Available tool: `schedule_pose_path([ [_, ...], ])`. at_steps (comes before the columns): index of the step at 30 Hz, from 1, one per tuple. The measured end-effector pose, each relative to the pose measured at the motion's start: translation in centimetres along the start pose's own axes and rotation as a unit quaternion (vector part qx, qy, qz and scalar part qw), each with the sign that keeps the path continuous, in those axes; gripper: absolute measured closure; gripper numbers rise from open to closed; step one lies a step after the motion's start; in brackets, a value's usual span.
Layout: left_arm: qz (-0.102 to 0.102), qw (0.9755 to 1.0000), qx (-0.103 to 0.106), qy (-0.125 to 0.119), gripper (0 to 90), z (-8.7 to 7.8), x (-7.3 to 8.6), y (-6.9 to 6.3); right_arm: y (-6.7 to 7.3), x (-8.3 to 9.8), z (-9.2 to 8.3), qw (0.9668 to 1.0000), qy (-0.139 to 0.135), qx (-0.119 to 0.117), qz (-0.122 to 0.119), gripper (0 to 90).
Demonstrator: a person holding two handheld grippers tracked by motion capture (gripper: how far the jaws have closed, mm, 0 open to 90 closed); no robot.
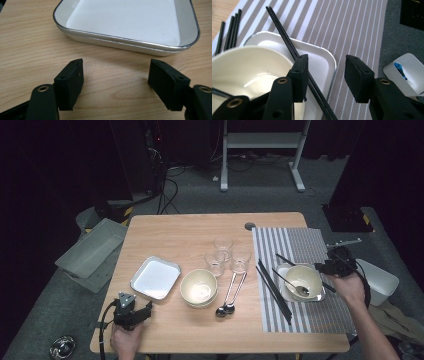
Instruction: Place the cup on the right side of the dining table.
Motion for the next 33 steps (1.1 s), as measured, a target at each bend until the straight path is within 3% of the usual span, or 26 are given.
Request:
schedule_pose_path([
  [13, 0.000, 1.0000, 0.000, 0.000, 28.9, 0.0, 0.0, 0.0, 3.0, -3.5, 1.7, 0.9991, 0.014, 0.000, -0.040, 55.4],
  [20, -0.001, 1.0000, 0.000, 0.000, 28.9, 0.0, 0.0, 0.0, 3.9, -4.5, 2.6, 0.9987, 0.020, 0.000, -0.047, 55.5],
  [26, -0.001, 1.0000, 0.001, 0.000, 28.9, 0.0, 0.0, 0.0, 3.7, -4.7, 2.1, 0.9988, 0.013, 0.005, -0.046, 55.4],
  [33, 0.003, 1.0000, 0.002, 0.001, 28.8, 0.0, 0.0, 0.0, 2.8, -3.4, 0.5, 0.9993, 0.009, 0.016, -0.032, 55.4],
])
Point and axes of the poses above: each handheld gripper's, and its own axes: z roughly forward along the jaws, x roughly out of its underside, y roughly to its left, the point moved 5 cm from there along z, roughly forward along the jaws, and after that the axes turned 3 degrees about x, right-handed, at the moved point
